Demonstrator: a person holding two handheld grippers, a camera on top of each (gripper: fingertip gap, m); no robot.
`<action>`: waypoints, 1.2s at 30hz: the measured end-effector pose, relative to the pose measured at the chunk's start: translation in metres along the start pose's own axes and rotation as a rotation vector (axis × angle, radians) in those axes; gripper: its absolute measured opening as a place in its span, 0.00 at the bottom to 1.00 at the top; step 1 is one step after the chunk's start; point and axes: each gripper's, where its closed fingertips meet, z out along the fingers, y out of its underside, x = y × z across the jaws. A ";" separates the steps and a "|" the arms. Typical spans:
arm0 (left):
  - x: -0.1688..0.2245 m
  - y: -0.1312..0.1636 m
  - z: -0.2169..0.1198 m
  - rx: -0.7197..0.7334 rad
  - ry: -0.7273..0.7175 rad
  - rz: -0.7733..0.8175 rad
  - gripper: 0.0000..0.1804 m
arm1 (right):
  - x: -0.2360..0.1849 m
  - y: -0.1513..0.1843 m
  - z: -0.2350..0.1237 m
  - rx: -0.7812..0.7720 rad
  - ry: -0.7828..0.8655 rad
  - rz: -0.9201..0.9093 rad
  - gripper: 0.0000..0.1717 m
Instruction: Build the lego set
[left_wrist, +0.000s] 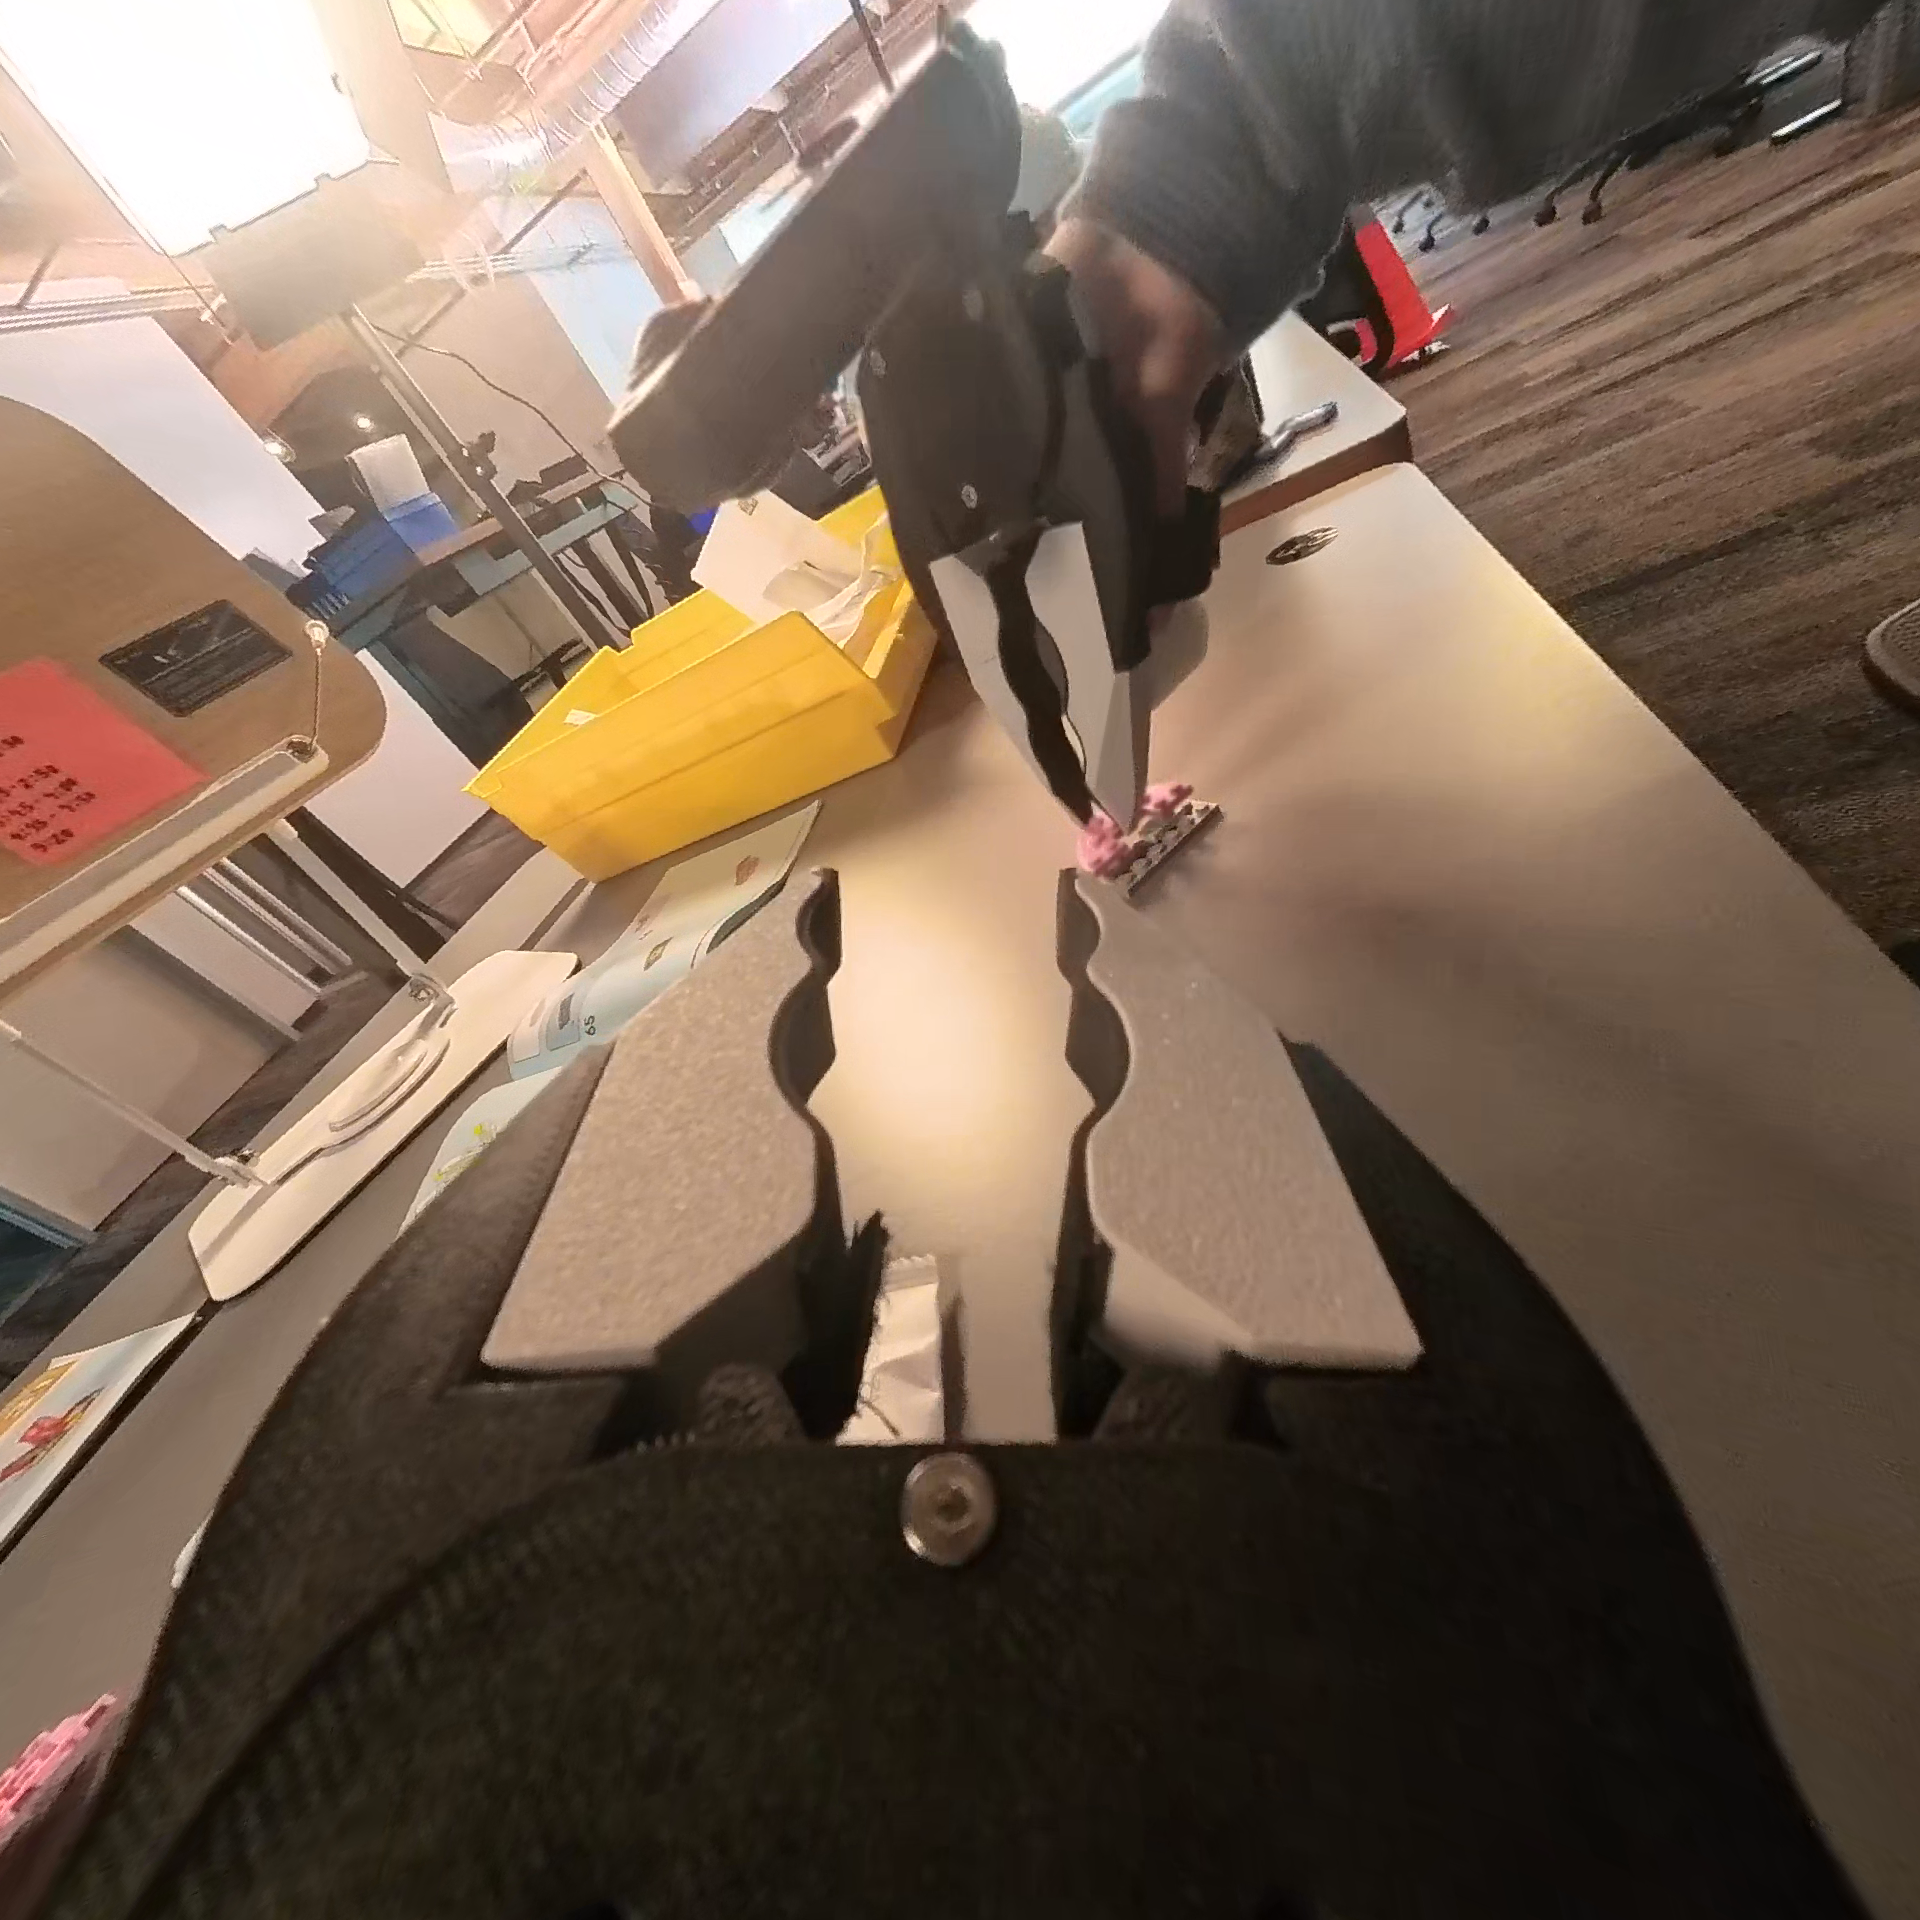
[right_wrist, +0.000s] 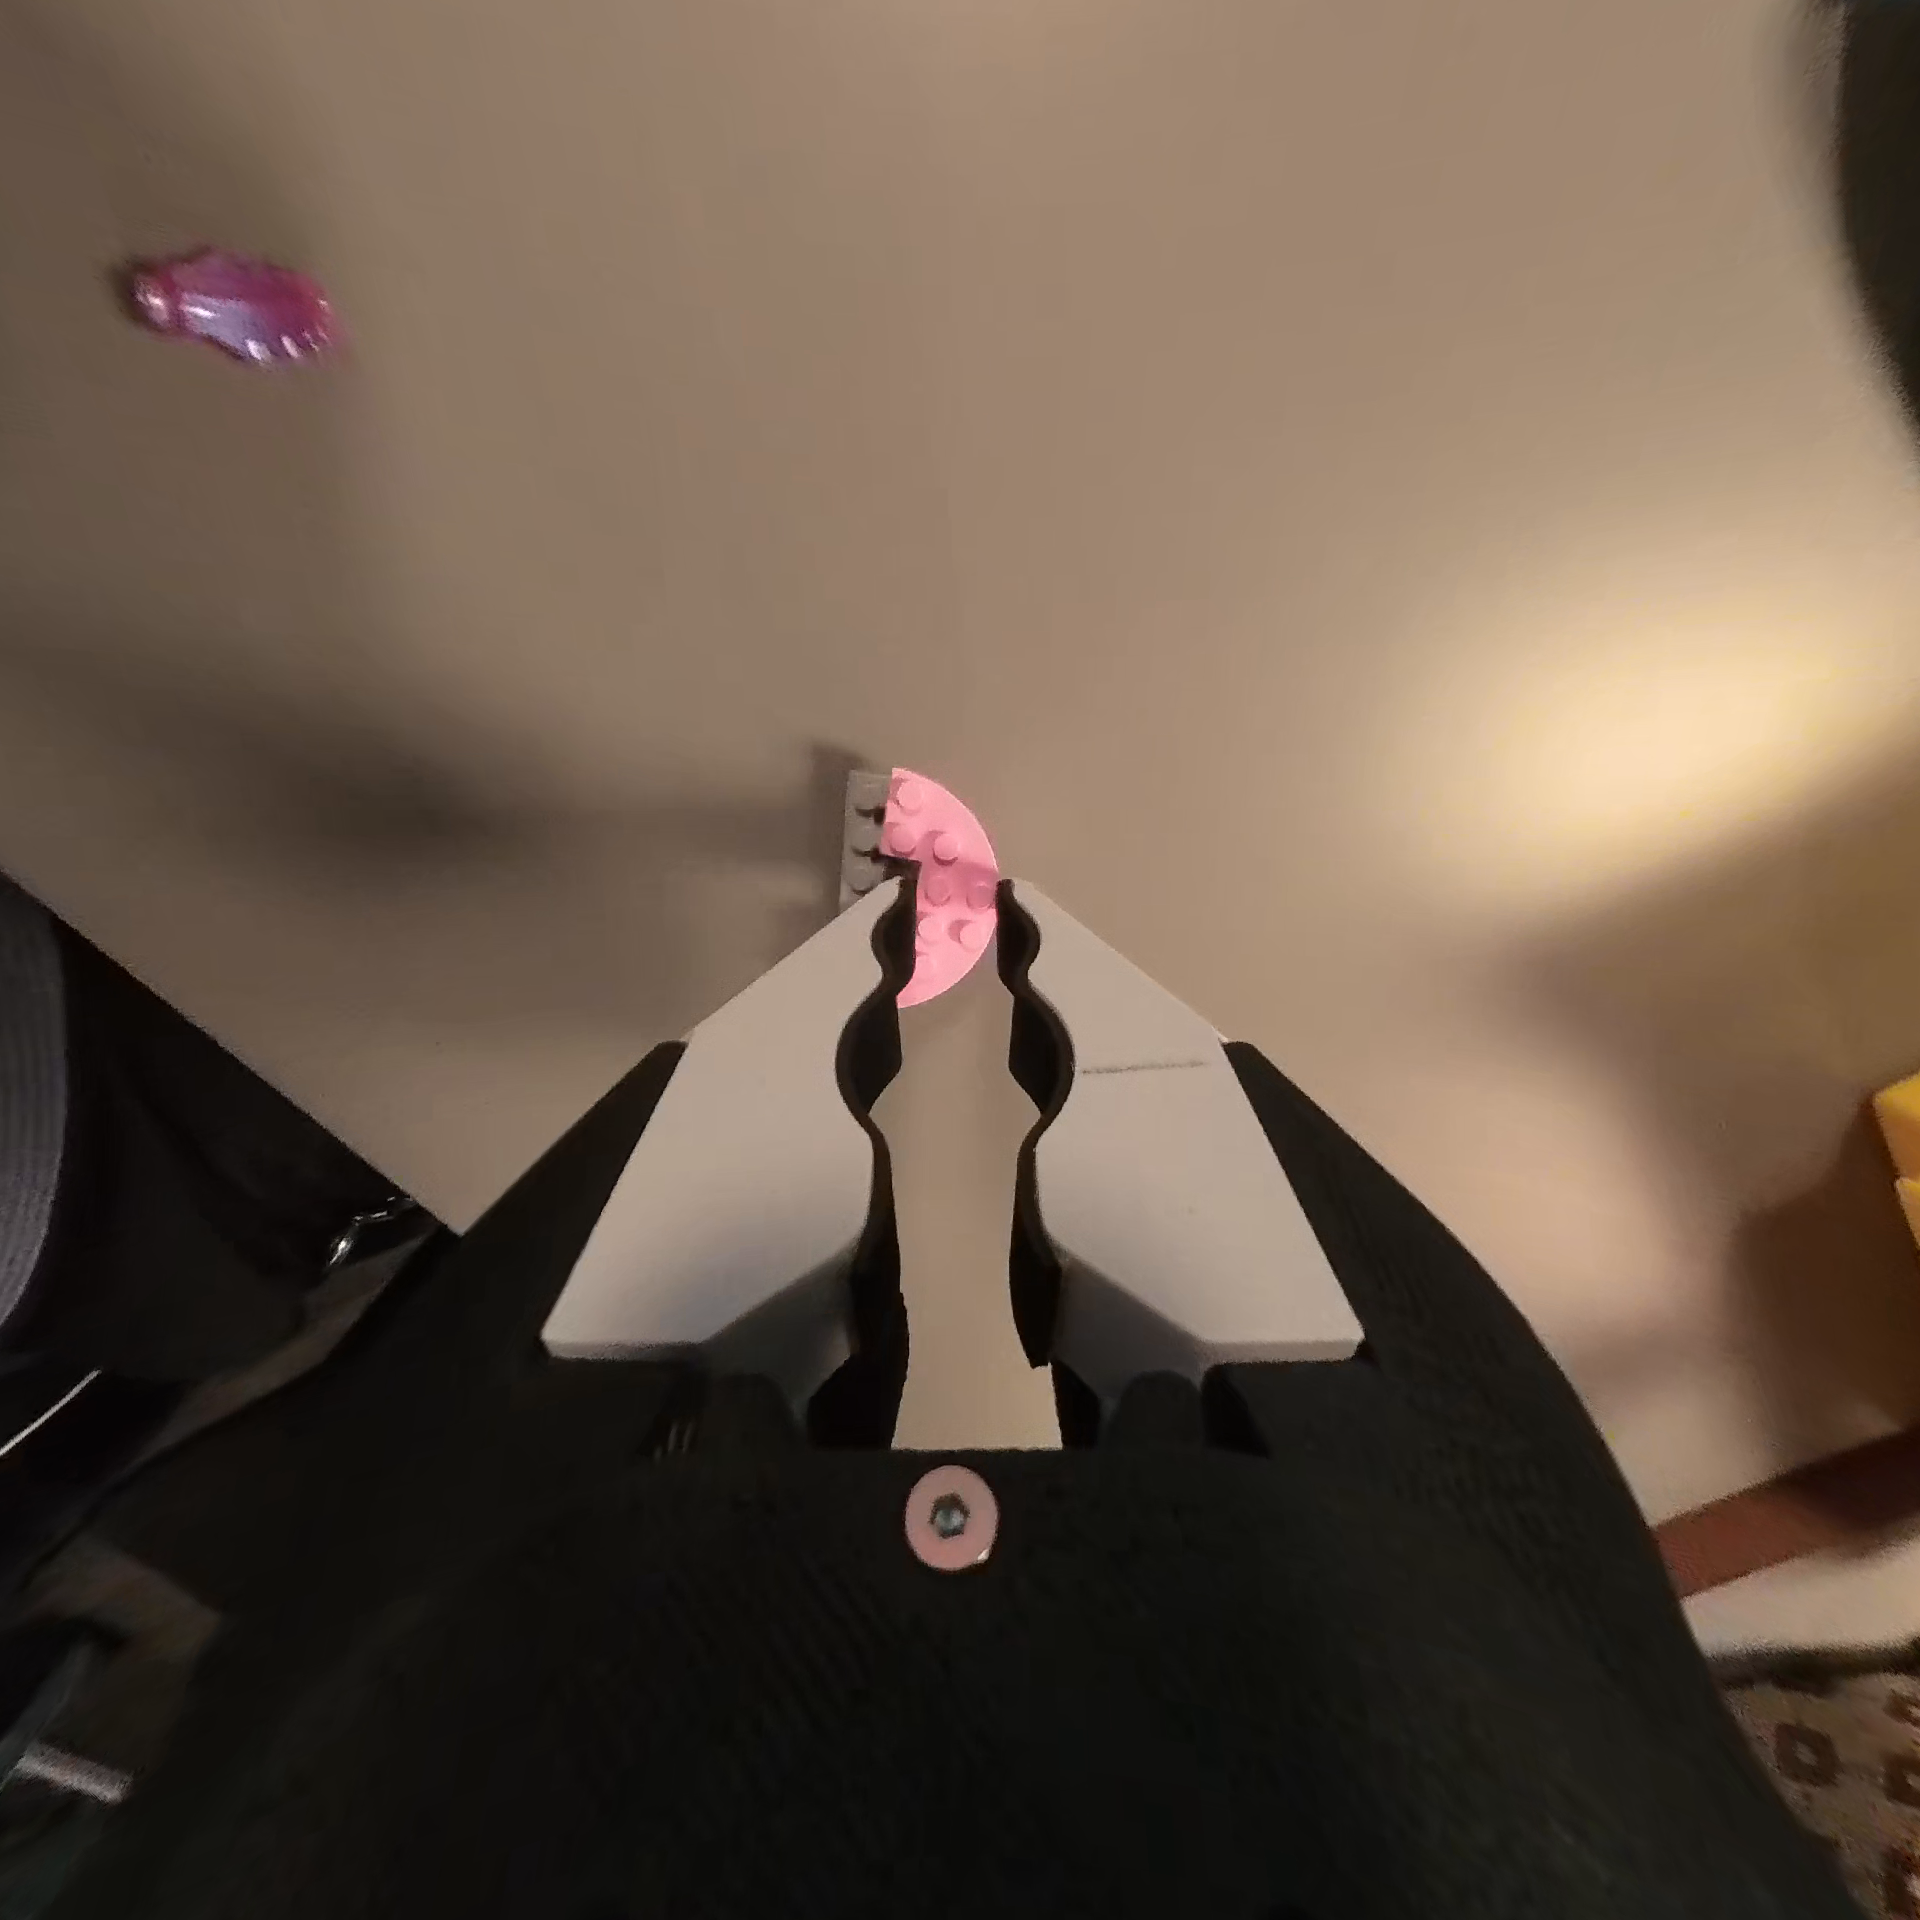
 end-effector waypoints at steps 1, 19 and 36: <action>0.000 0.000 0.000 0.000 0.001 0.002 0.23 | 0.000 0.000 0.001 0.000 0.004 0.001 0.08; 0.005 0.001 0.001 -0.008 0.020 0.019 0.21 | -0.001 0.007 0.000 -0.015 0.011 0.000 0.08; 0.006 0.002 0.001 -0.015 0.024 0.034 0.19 | 0.000 0.009 0.001 -0.016 0.014 0.011 0.08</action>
